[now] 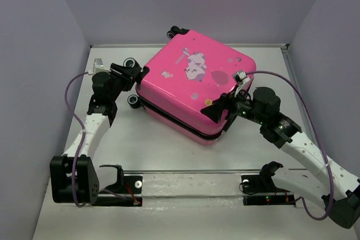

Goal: Pack the luggage

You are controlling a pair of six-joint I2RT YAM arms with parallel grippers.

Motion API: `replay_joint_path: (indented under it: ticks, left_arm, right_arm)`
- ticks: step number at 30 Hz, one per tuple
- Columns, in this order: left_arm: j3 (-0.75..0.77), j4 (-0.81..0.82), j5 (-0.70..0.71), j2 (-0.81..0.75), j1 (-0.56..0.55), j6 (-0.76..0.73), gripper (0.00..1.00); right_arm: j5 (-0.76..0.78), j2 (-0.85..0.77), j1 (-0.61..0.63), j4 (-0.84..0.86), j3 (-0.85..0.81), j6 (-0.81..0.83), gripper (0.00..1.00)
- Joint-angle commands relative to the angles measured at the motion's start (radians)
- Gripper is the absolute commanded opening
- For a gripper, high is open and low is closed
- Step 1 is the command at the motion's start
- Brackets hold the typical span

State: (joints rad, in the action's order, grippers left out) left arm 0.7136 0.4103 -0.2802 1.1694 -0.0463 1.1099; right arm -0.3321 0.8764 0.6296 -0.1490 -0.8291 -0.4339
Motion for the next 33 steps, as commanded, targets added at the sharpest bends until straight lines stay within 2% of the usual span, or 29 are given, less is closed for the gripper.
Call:
replay_joint_path:
  ticks: [1, 6, 8, 9, 11, 15, 18, 23, 27, 33]
  left_arm:
    - [0.196, 0.141, -0.054, -0.108, -0.006, 0.016, 0.06]
    - [0.176, 0.047, -0.063, -0.119, -0.004, -0.03, 0.06]
    - [0.123, 0.027, -0.066, -0.131, -0.003, -0.048, 0.06]
    - [0.074, 0.025, -0.065, -0.137, 0.0, -0.051, 0.06]
    - [0.023, 0.024, -0.068, -0.149, 0.011, -0.059, 0.06]
    - [-0.068, 0.025, -0.083, -0.152, 0.037, -0.078, 0.06]
    - [-0.089, 0.025, -0.079, -0.142, 0.075, -0.097, 0.06]
    - [-0.077, 0.027, -0.051, -0.097, 0.083, -0.12, 0.06]
    - [-0.03, 0.038, -0.068, -0.019, 0.089, -0.102, 0.06]
    - [0.041, 0.05, -0.07, 0.055, 0.095, -0.088, 0.09]
  right_arm:
    - [0.041, 0.001, 0.005, -0.069, -0.039, 0.018, 0.95]
    - [0.054, -0.02, 0.005, -0.11, -0.042, 0.012, 0.94]
    - [0.071, -0.06, 0.005, -0.145, -0.038, 0.009, 0.88]
    - [0.08, -0.079, 0.005, -0.162, -0.031, 0.007, 0.8]
    - [0.112, -0.152, 0.005, -0.226, -0.025, 0.006, 0.72]
    - [0.186, -0.279, 0.005, -0.366, -0.008, -0.011, 0.29]
    - [0.206, -0.324, 0.005, -0.464, 0.019, -0.048, 0.18]
    - [0.18, -0.356, 0.005, -0.492, 0.137, -0.135, 0.17]
    - [0.183, -0.37, 0.005, -0.506, 0.177, -0.187, 0.29]
    - [0.186, -0.285, 0.005, -0.454, 0.234, -0.213, 0.37]
